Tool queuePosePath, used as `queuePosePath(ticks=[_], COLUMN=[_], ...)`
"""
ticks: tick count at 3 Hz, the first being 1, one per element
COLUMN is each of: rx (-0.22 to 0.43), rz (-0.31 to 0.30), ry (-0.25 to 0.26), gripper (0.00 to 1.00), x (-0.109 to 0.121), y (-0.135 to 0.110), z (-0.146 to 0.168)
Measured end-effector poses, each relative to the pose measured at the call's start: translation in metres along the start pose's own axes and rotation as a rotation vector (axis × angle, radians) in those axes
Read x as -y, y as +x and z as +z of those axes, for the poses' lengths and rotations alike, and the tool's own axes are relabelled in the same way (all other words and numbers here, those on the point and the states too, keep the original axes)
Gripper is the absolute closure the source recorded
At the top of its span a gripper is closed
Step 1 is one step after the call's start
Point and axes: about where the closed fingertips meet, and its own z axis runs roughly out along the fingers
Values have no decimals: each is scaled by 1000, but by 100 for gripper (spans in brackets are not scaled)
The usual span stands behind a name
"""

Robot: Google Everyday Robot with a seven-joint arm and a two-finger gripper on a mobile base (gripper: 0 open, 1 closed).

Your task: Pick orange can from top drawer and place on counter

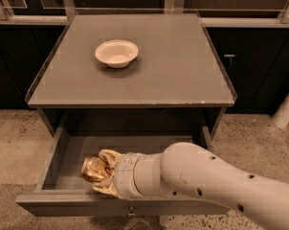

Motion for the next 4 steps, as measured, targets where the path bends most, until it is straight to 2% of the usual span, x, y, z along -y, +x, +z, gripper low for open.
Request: queuePosePath(ticks=[1,2,3,4], rx=[-2,-7,14,44], rz=[-63,-218,-362,-403], ry=[-24,-30,-47,-21], gripper=[100,100,100,100], x=[15,66,104,121], y=[-14,-38,-79,-111], z=[-13,-53,-92,-113])
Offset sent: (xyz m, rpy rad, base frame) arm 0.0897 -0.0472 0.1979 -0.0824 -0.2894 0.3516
